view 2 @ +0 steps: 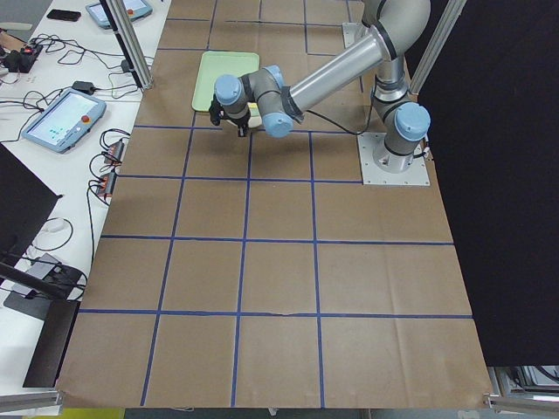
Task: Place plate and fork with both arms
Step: 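Carry the plate with the left gripper onto the mint-green tray and lower it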
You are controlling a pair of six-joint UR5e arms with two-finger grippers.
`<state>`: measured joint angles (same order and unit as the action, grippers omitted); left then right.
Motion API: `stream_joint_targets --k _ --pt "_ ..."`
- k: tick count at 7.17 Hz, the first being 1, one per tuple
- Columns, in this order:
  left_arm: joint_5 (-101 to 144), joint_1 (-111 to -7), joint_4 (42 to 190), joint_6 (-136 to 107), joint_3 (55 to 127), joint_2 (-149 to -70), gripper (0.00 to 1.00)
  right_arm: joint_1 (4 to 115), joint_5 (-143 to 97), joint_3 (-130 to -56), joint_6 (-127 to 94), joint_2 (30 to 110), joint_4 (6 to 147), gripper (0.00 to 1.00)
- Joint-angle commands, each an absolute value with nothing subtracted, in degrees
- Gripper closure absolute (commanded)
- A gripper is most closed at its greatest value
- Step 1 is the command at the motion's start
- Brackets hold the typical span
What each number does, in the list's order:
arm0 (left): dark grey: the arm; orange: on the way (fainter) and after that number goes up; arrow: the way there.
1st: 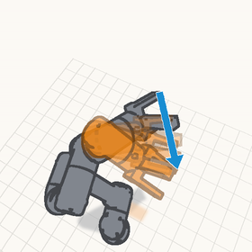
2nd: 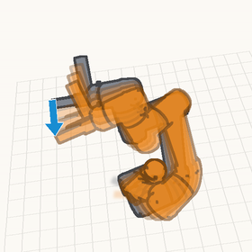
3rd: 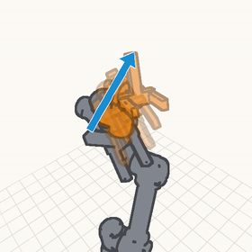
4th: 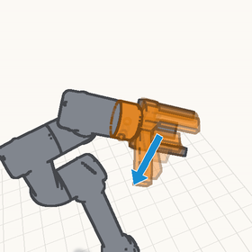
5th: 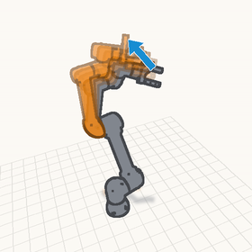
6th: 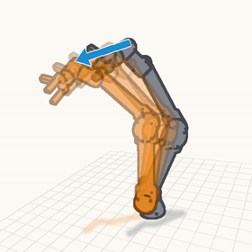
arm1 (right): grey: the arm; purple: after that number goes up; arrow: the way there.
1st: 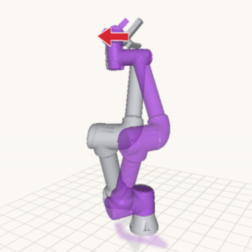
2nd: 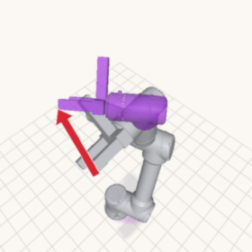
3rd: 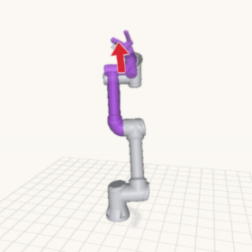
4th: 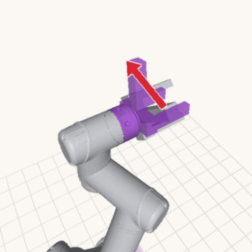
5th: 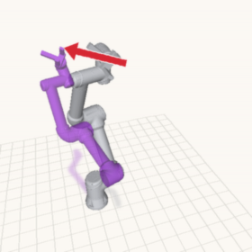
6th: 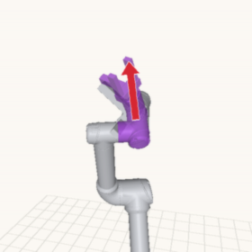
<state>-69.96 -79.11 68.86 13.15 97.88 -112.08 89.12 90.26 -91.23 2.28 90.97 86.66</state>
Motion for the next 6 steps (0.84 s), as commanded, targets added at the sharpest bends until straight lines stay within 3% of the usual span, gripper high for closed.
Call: stream_joint_targets --k 1,3,6 --pt "-69.8 -90.0 69.4 7.1 84.1 -121.5 1.00 89.1 90.3 -91.2 2.3 91.0 86.7 0.00" --pt "-70.3 -97.0 70.1 1.1 71.3 -131.7 1.00 89.1 90.3 -91.2 2.3 91.0 86.7 0.00" --pt "-72.0 -97.8 70.6 0.7 68.6 -134.7 0.99 89.1 90.3 -91.2 2.5 91.0 86.7 0.00"
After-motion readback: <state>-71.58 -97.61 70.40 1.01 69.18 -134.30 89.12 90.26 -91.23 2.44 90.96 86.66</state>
